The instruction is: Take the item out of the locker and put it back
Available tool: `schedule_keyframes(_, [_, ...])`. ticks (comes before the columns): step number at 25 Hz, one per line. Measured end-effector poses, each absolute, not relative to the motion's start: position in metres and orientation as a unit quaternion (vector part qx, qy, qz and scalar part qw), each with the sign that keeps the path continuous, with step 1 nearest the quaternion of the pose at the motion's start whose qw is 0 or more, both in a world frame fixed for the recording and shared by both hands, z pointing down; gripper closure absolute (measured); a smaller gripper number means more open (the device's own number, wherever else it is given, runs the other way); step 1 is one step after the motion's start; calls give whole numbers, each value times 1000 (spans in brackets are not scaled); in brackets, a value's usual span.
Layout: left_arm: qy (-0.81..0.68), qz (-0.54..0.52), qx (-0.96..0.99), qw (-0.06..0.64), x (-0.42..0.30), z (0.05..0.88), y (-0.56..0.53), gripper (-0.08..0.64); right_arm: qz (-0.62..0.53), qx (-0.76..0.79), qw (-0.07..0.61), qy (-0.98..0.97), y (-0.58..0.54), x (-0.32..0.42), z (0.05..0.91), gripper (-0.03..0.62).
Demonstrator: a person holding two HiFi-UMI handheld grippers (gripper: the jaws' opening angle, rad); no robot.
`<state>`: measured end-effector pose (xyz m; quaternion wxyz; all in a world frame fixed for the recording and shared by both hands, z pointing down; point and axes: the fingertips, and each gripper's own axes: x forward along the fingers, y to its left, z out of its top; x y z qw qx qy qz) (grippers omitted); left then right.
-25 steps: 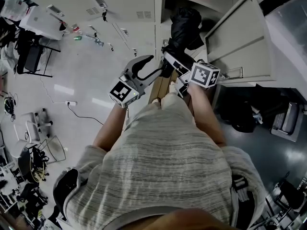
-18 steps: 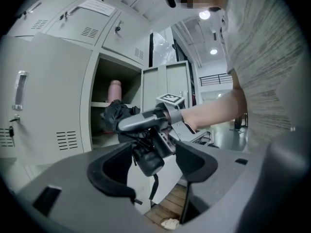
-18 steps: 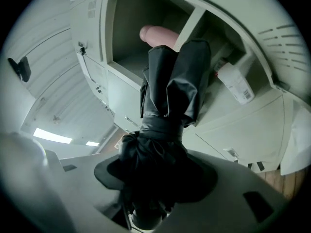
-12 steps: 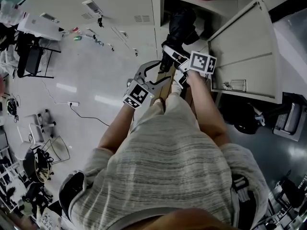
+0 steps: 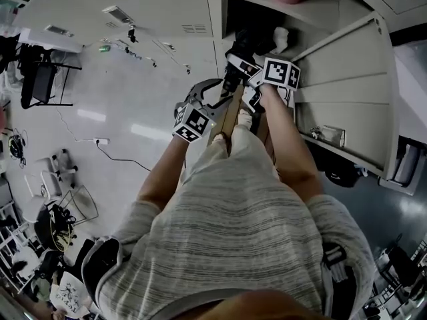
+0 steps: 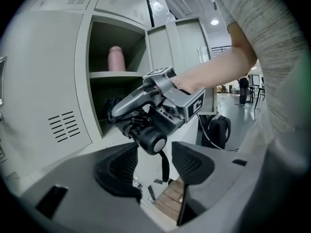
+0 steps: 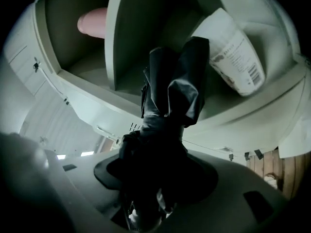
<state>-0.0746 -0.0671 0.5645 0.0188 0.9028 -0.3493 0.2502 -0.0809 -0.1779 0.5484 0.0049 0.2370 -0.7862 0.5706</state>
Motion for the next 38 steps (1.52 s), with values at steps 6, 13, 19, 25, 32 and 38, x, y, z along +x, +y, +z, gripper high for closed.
schedule_keyframes(6, [-363, 254, 896, 17, -80, 567, -84, 396, 601, 240, 12, -762, -196, -83, 562, 334])
schedule_keyframes(13, [-361, 272, 892, 12, -79, 574, -97, 405, 606, 239, -1, -758, -208, -81, 566, 333])
schedule_keyframes(19, [-357, 271, 893, 38, -73, 583, -100, 407, 563, 271, 12, -781, -207, -76, 569, 302])
schedule_keyframes(25, [-365, 249, 896, 38, -60, 573, -107, 411, 516, 314, 49, -795, -207, -58, 563, 288])
schedule_keyframes(32, [-427, 209, 877, 72, -62, 562, -128, 431, 506, 364, 45, -781, -230, -45, 556, 284])
schedule_keyframes(38, [-452, 199, 864, 104, -53, 561, -143, 427, 444, 407, 108, -791, -244, -47, 556, 284])
